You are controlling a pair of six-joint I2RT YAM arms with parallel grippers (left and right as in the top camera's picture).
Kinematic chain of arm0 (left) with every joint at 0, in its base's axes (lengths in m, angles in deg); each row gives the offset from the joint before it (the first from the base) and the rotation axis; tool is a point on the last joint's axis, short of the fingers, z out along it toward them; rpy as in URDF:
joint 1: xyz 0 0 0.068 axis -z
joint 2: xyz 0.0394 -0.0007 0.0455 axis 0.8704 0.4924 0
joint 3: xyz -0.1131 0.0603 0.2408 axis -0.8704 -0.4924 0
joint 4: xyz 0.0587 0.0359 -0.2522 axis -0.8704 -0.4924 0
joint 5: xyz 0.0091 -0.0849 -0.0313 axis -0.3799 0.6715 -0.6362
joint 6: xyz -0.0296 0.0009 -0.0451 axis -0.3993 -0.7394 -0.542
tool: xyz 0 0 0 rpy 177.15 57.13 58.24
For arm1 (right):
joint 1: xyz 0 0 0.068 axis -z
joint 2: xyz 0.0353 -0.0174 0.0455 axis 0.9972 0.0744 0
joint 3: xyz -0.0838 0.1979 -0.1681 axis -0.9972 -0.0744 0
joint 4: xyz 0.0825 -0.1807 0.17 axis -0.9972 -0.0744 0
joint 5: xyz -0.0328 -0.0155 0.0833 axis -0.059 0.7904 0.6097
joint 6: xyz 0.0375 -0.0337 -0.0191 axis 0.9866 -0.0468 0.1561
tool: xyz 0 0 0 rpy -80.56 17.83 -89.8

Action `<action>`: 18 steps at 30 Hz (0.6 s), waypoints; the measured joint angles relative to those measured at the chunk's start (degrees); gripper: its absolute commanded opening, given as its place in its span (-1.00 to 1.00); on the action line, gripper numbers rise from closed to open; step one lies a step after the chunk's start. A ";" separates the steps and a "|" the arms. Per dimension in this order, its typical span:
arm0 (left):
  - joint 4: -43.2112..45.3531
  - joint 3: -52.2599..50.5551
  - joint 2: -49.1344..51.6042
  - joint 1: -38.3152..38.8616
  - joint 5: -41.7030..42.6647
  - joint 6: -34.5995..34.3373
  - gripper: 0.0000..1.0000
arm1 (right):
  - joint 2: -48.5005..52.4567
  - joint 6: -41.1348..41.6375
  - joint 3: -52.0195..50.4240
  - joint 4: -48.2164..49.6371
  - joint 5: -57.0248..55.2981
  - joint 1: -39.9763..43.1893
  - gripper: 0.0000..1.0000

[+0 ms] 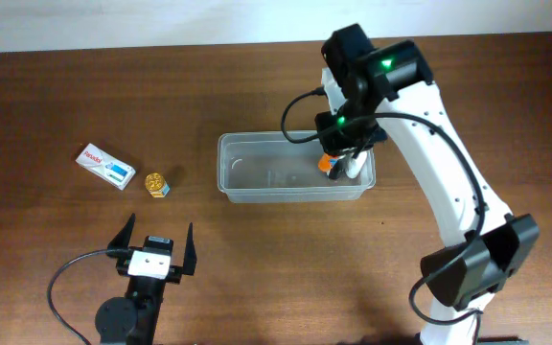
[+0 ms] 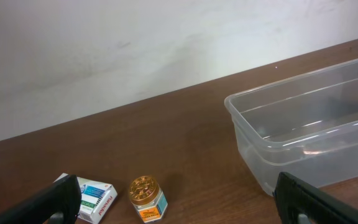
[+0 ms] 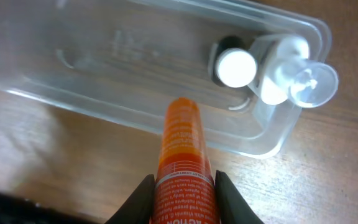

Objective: Pack container
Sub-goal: 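Lift the orange tube and carry it left over the container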

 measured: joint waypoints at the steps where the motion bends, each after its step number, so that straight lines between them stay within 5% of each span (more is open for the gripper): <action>1: 0.00 0.00 0.00 0.00 0.00 0.00 0.99 | 0.00 0.46 -0.76 0.42 -0.74 0.00 -0.54; 18: 0.00 0.00 0.00 0.00 0.00 0.00 0.99 | 0.00 6.14 -12.37 7.52 -9.01 0.00 -0.54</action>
